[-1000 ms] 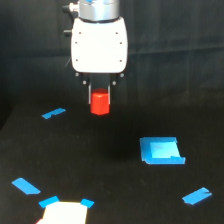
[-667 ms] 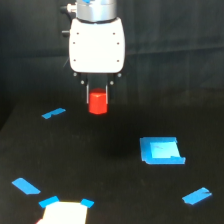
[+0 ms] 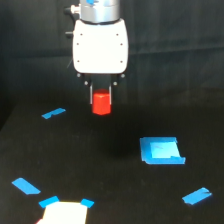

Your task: Pick up the red object from the table

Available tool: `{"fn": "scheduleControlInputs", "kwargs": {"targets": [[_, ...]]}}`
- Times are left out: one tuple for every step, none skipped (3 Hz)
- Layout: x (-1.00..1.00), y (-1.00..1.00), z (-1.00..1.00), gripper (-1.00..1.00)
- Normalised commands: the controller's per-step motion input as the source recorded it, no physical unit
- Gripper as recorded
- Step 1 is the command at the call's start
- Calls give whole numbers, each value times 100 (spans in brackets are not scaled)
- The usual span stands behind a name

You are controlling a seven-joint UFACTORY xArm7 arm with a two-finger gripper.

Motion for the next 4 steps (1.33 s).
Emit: {"fn": "scheduleControlInputs", "kwargs": {"targets": [[13,-45,-19,-74],[-21,-77,-7,-100],[-7,41,-20,-28],[39,-20,17,-100]]}}
